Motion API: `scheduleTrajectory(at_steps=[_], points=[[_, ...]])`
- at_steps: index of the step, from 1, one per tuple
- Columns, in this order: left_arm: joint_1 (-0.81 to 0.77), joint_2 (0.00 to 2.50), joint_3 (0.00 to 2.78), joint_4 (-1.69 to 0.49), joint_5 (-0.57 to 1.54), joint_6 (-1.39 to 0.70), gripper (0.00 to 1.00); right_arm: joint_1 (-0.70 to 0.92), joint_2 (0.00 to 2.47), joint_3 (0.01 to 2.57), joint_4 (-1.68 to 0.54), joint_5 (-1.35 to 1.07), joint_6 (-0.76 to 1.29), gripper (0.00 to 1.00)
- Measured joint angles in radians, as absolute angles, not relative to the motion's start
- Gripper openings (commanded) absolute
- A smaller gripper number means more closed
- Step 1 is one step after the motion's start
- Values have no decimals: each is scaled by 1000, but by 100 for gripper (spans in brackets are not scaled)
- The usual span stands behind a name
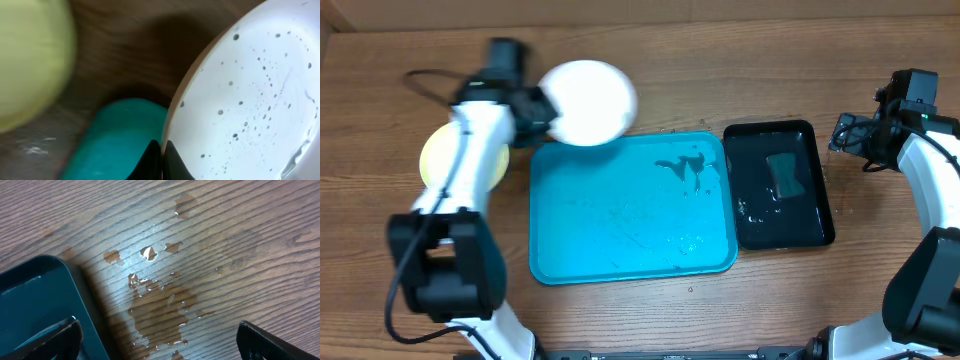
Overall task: Clean dirty plates on tray and stack at the side
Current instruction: 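Carry the white plate left and lower it onto the plate stack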
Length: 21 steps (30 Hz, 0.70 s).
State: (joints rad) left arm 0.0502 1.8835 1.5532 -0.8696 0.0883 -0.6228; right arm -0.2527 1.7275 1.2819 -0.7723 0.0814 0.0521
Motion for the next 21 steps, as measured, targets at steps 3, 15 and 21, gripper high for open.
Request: scheduleTrajectory(at_steps=[3,15,21], points=[[206,1884,1553,-926,82,-626,4,-253,1728,1282,-772,81,52,100],[540,1884,1553,-1023,-117,-627,4,-253,1727,1282,-773,81,52,100],[541,1884,1548,-987,-148,-627,4,-253,1727,1282,-773,81,52,100]])
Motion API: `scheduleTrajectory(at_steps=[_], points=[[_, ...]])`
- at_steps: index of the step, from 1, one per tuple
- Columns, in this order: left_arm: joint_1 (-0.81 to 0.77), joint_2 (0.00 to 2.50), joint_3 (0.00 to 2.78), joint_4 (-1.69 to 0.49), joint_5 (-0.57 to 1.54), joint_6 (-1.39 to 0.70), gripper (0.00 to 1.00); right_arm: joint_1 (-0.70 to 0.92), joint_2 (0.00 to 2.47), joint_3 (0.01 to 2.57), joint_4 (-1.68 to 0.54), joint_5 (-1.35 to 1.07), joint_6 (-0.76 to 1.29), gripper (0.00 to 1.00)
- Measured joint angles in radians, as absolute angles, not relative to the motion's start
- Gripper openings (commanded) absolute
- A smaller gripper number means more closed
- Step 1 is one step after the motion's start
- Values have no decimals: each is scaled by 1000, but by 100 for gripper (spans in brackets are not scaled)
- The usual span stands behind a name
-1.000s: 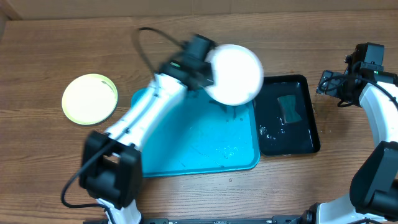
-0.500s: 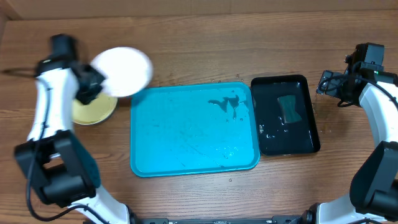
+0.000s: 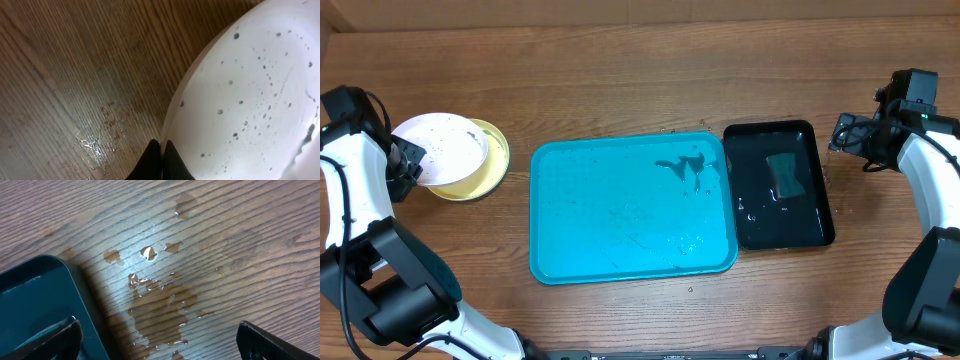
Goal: Clean dirty plates on tray and stack at the side
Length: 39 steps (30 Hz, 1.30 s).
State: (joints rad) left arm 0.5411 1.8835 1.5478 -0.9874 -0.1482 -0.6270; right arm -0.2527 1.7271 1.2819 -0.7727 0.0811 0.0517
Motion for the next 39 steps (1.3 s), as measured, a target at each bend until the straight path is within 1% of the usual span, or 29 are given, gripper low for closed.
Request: scheduleTrajectory(at_steps=[15,17,19,21,23,24,28,32,33,35,39], points=[[519,1884,1384,-786,-128,-627,4,-253,1728,1282,-772,81,52,100],[519,1884,1368,-772,-122,-627,6,-253,1727,1282,-772,81,52,100],[519,1884,1357,-768,-116,-627,23,-253,1727,1282,-773,81,52,100],[519,1884,1353,-764,-112,-631,44,-253,1728,1282,-772,81,52,100],[517,1884,1353,-762,-104,-618,79,-253,1728,1282,-772,81,52,100],[517,1884,1353,-760,-90,-591,83,-253,1728,1282,-772,81,52,100],[511,1884,1359,-765,-3,-482,89,-253,1727,1282,-773,81,52,100],[490,1884,1401,-768,167,-340,91,-253,1728,1282,-772,81,52,100],[483,1884,1414,-767,218,-305,100,-253,1727,1282,-772,81,52,100],[462,1884,1436,-752,333,-249,100,-253,1727,1282,-772,81,52,100],[427,1884,1440,-753,430,-218,100,-253,1727,1282,-773,81,52,100]])
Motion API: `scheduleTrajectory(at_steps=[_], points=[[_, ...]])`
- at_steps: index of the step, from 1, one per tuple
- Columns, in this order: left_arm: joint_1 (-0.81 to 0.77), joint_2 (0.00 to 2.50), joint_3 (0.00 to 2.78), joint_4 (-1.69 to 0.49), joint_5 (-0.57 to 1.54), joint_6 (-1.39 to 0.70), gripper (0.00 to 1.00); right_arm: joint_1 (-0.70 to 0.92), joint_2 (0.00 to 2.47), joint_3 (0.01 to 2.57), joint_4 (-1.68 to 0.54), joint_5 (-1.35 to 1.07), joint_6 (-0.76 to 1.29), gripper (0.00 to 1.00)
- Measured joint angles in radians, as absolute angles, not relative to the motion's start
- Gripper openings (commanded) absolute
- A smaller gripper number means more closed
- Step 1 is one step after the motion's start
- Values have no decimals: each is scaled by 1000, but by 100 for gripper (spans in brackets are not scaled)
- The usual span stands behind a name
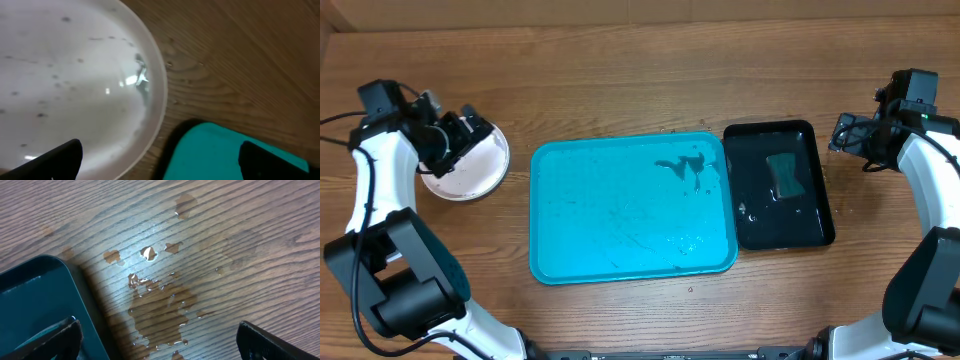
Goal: Clean dirty plates on tray and stack at the side
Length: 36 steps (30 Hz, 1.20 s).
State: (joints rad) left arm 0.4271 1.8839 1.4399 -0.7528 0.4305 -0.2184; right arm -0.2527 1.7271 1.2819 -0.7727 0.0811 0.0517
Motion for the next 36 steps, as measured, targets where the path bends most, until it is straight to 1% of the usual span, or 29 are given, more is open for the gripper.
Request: scheduleTrajectory(at_steps=[8,36], points=[[371,1884,1440,-754,488,-199,100,-253,1728,1282,-772,81,52,100],[368,1884,1440,-754,498,-199,100,-253,1728,1282,-772,81,52,100]])
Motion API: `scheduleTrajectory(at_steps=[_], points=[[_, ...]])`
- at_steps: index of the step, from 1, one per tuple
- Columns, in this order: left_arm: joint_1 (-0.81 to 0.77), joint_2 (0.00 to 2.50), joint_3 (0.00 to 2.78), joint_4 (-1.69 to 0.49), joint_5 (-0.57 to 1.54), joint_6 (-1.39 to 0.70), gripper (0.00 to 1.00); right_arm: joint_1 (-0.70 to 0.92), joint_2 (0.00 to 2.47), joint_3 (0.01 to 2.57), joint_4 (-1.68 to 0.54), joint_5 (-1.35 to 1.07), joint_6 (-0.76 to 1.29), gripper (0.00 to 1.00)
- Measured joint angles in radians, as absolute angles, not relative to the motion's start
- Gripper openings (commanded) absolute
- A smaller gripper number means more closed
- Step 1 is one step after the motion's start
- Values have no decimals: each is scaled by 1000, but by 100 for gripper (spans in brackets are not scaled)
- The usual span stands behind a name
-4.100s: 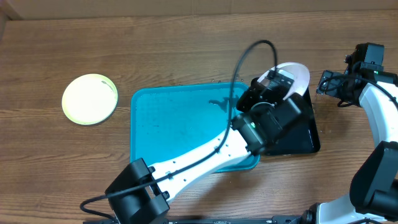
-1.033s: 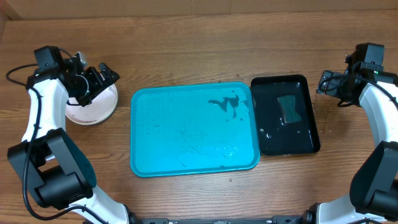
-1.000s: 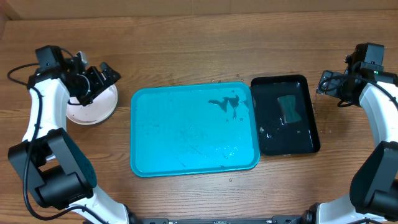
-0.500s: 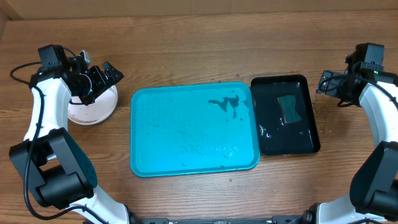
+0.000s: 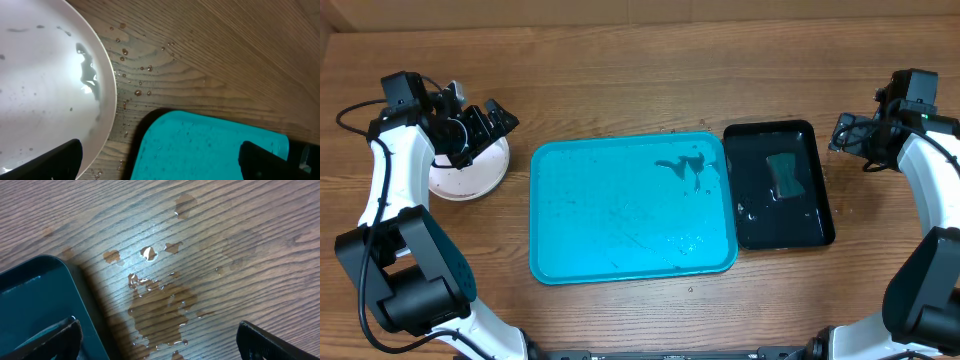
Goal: Clean dirty plates on tray and stack at the side
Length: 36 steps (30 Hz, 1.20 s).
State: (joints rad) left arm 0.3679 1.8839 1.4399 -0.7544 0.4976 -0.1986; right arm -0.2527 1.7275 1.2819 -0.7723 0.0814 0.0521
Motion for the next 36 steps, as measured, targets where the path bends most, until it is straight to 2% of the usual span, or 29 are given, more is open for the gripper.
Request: scheduleTrajectory(at_steps=[13,17,31,36], points=[[368,1884,1440,-754,498,-199,100,-245,1716,1282,-773,82,52,100],[368,1884,1440,-754,498,-198,100,-208,1610,1280,-776,81,52,100],[368,1884,1440,-755,498,-199,100,43,854,1276,-778,78,51,100],[368,1884,1440,-754,498,-199,100,55,641,1260,-781,75,51,100]])
